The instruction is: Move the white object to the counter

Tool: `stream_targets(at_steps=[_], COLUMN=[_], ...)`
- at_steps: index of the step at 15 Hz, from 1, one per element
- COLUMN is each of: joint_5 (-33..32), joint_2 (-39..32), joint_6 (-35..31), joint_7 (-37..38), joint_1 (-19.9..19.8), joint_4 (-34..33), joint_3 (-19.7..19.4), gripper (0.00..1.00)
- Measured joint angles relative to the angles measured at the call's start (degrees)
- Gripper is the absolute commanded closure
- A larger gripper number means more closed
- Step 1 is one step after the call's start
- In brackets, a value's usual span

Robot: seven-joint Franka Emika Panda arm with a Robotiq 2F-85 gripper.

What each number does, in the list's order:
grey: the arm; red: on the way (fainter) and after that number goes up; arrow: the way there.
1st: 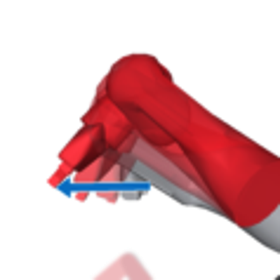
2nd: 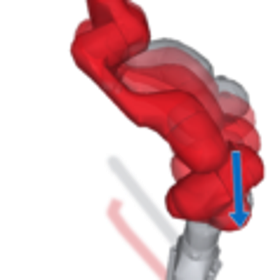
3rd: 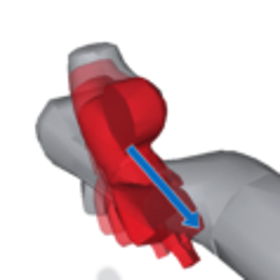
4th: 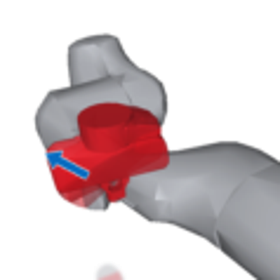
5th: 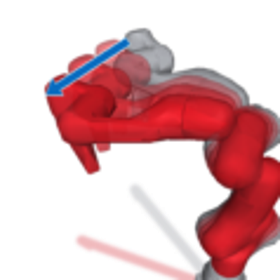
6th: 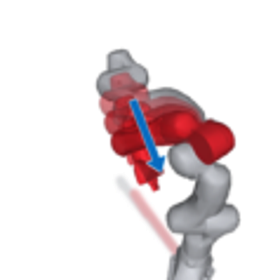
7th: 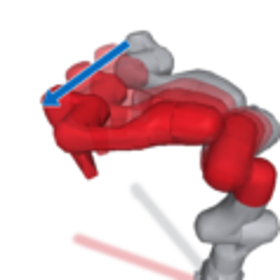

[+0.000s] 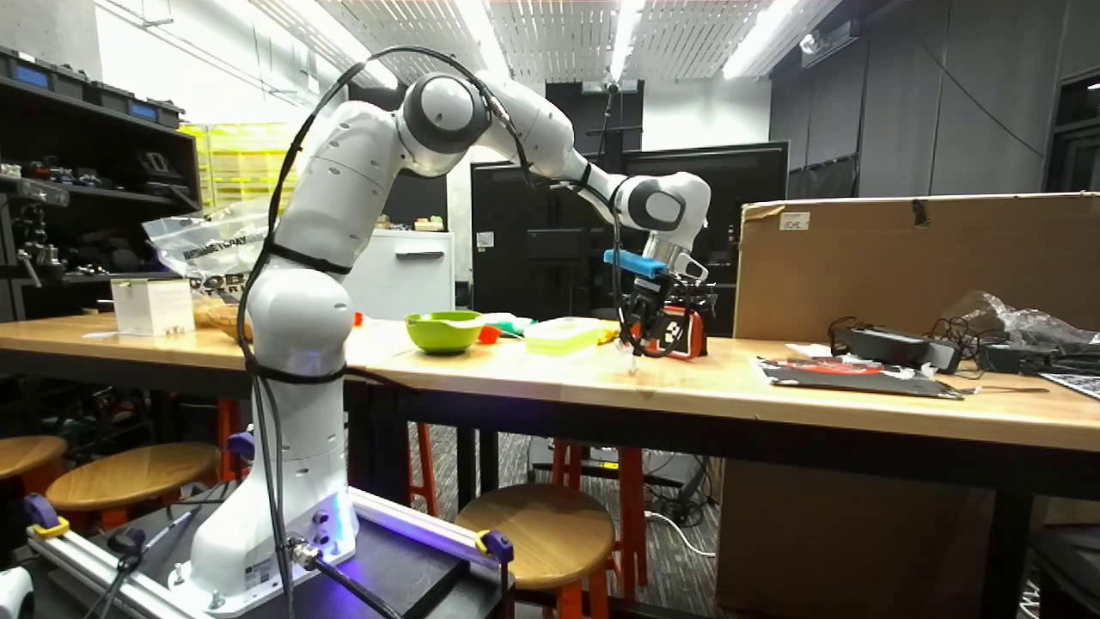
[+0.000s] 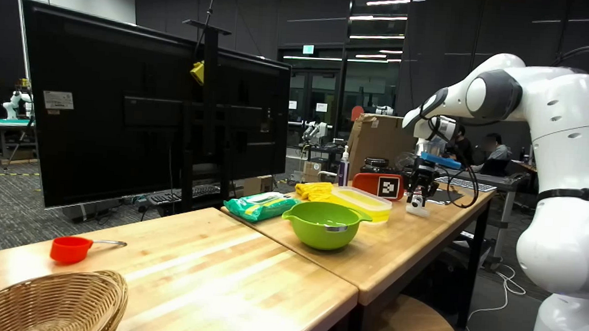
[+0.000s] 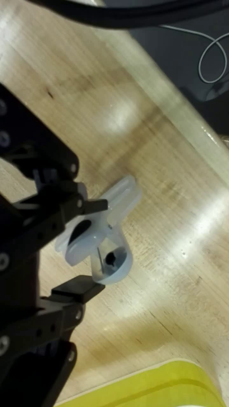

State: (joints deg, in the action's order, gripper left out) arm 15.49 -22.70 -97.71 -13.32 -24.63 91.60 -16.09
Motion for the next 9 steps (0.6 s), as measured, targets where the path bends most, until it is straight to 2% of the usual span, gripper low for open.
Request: stream_targets(at_steps=[3, 4, 9], joint_5=[0.0, 0.0, 0.0], joint_2=[-1.2, -1.3, -1.4], joint_6=[1.0, 1.4, 3.2], joint_7=[0.0, 0.0, 0.1], joint_1=[-0.3, -0.3, -0.3], joint_4=[-1.8, -2.3, -4.5], joint_3=[0.4, 0.5, 1.0], gripper=[0.03, 0.00, 0.00])
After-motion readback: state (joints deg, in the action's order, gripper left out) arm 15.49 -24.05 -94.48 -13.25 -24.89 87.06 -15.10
